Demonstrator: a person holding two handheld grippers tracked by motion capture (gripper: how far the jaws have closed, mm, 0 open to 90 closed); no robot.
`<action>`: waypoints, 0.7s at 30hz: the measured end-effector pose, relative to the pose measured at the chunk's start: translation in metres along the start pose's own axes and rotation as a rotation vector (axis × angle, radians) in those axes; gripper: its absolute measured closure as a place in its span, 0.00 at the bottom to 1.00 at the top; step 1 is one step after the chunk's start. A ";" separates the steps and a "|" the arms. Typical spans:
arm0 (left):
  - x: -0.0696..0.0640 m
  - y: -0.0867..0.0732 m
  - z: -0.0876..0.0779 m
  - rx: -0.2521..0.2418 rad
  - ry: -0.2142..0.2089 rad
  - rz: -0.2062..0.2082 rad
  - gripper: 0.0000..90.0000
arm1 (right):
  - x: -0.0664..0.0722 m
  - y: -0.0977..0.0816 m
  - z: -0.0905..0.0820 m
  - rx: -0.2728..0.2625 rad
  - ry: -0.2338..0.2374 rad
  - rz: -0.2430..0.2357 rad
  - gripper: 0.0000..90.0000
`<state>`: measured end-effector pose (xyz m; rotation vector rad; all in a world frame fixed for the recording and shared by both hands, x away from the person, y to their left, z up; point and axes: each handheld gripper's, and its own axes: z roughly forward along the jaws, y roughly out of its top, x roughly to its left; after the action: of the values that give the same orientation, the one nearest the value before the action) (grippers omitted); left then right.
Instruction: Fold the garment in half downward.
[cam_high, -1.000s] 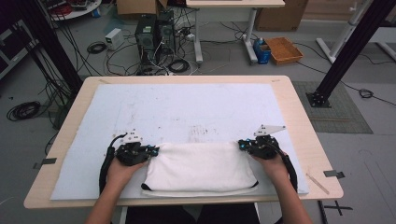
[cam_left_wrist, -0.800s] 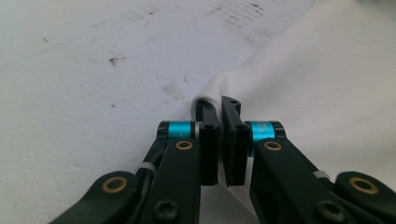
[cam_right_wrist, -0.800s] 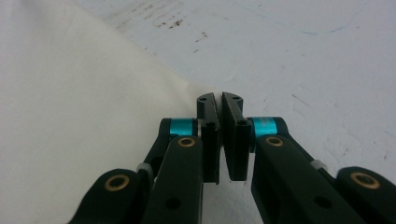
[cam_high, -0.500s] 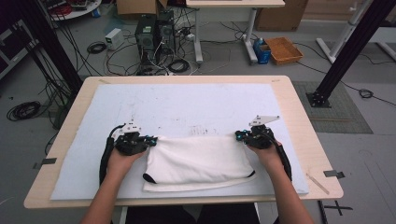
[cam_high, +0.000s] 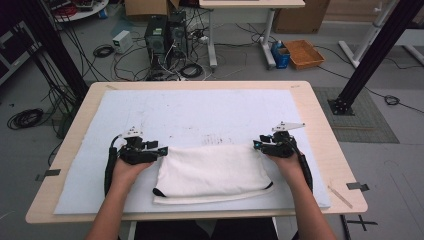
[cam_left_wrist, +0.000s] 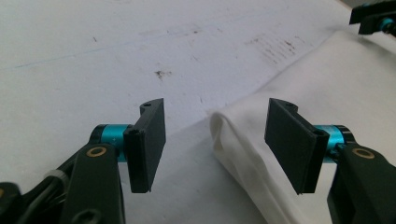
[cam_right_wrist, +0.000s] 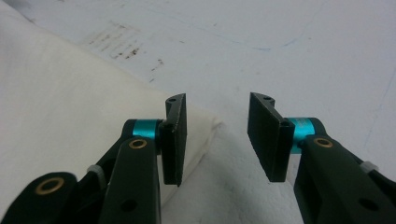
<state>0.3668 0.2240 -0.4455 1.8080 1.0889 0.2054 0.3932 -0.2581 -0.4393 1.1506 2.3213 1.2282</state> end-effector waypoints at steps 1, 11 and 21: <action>0.002 0.001 0.003 0.005 -0.001 -0.015 0.43 | -0.001 0.000 0.001 0.011 0.001 0.005 0.65; -0.015 -0.006 0.016 0.085 0.033 0.029 0.59 | -0.002 -0.002 0.014 0.084 0.028 -0.006 0.67; -0.022 -0.007 0.014 0.096 -0.015 0.107 0.91 | 0.007 0.001 0.014 0.082 0.056 -0.091 0.98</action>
<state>0.3575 0.1995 -0.4515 1.9532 1.0070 0.2062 0.3975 -0.2445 -0.4462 1.0368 2.4572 1.1568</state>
